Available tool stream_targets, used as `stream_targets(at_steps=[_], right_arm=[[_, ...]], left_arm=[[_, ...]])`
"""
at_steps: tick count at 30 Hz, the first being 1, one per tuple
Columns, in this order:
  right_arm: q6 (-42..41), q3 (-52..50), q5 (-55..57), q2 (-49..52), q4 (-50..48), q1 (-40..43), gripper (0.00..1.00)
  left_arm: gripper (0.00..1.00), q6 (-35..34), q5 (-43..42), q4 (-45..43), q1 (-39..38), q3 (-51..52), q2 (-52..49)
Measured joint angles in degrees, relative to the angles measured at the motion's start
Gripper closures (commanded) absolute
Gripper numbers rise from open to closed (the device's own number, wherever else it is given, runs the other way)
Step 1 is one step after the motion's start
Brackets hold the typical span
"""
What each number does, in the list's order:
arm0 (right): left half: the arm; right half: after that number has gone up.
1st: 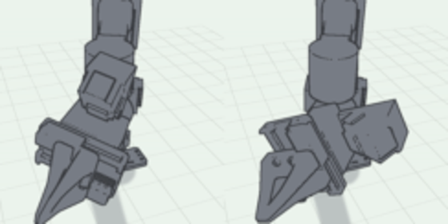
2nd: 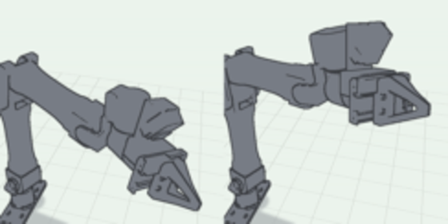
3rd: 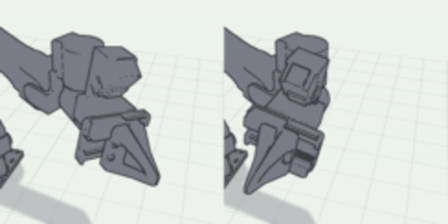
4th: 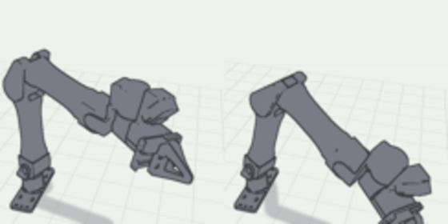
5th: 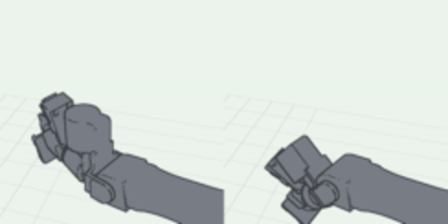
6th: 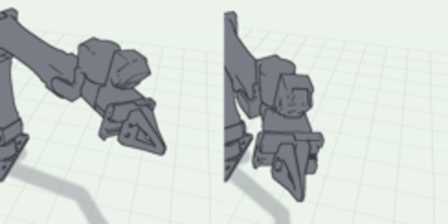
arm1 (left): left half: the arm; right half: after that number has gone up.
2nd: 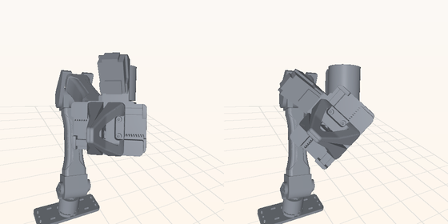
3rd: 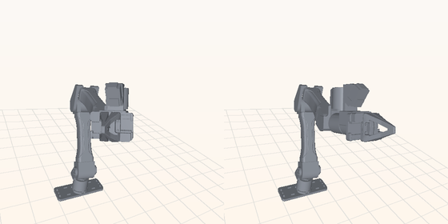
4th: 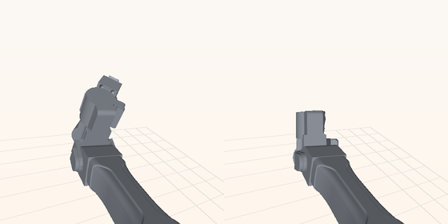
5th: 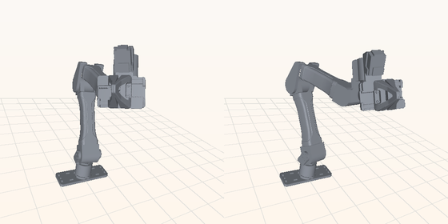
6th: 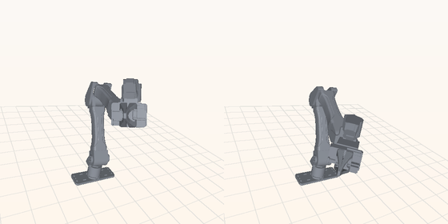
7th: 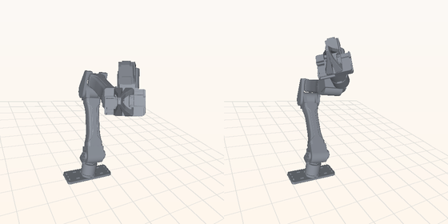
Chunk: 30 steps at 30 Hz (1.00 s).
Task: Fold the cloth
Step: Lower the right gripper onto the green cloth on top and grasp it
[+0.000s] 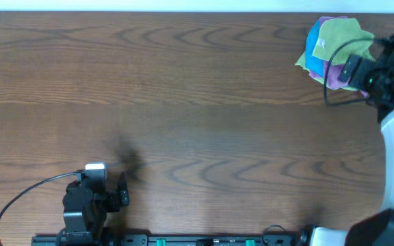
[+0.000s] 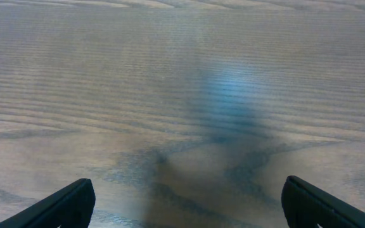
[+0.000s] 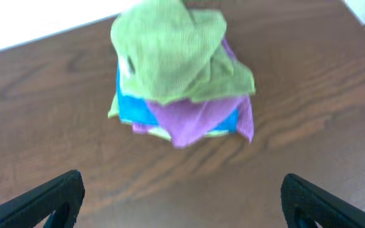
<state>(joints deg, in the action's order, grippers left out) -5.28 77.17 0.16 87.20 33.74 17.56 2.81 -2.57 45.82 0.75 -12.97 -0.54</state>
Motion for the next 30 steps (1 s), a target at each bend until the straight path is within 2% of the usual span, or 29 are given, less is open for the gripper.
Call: stream_targets(at_steps=[8, 13, 20, 30], right_arm=[[0.6, 11.3, 0.0, 12.4, 0.6, 0.0, 0.01], [0.5, 15.1, -1.0, 17.9, 0.5, 0.0, 0.01], [-4.4, 15.3, 1.0, 18.3, 0.1, 0.0, 0.01], [-5.6, 15.3, 3.3, 18.3, -4.5, 0.1, 0.01]], left_arm=[[0.05, 0.0, 0.0, 0.0, 0.0, 0.0, 0.0], [0.05, 0.0, 0.0, 0.0, 0.0, 0.0, 0.0], [0.05, 0.0, 0.0, 0.0, 0.0, 0.0, 0.0], [0.05, 0.0, 0.0, 0.0, 0.0, 0.0, 0.0]])
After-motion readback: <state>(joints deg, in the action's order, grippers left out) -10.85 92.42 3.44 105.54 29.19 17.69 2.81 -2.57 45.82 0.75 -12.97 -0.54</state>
